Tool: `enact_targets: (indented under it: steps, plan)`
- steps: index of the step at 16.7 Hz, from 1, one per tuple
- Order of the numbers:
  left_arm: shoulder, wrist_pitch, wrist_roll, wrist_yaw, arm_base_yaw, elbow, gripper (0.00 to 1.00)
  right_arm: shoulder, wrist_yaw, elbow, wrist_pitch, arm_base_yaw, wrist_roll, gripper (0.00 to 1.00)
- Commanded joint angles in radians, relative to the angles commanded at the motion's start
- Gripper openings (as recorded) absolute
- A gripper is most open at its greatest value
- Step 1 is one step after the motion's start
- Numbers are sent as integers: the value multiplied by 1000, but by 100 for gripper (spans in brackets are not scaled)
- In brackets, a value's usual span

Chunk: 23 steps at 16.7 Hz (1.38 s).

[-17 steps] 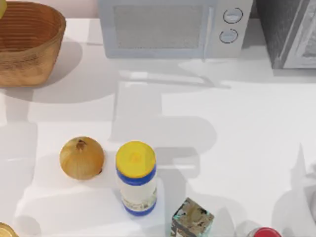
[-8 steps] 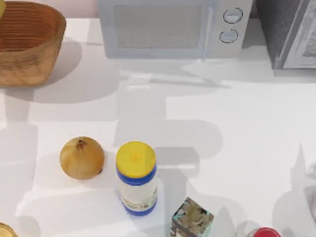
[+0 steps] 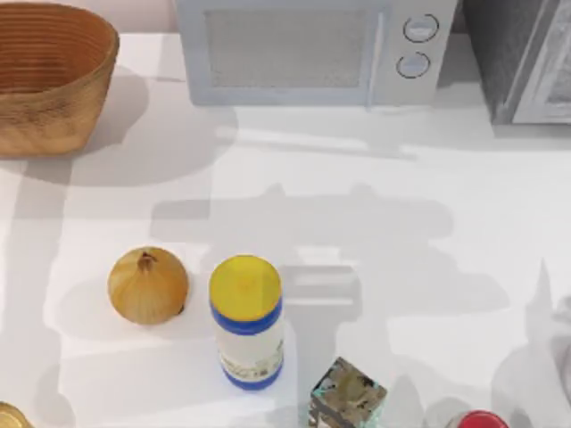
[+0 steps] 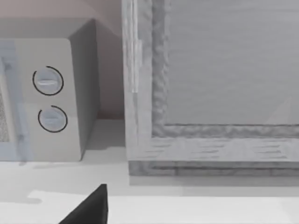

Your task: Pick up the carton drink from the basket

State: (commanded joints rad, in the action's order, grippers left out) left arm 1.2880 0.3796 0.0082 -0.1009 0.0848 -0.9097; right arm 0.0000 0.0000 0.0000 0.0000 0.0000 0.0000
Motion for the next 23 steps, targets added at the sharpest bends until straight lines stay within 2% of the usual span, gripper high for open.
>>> enact_targets:
  steps: [8,12,16,23]
  plan:
    - [-872,-227,-5,60,-51,554,0,0,0,0,0,0,0,100]
    - [-1162,-325,-8,86,-72,791,0,0,0,0,0,0,0,100]
    - [-1284,-378,-8,100,-84,906,0,0,0,0,0,0,0,100]
    - [-1273,-378,-9,109,-88,905,0,0,0,0,0,0,0,100]
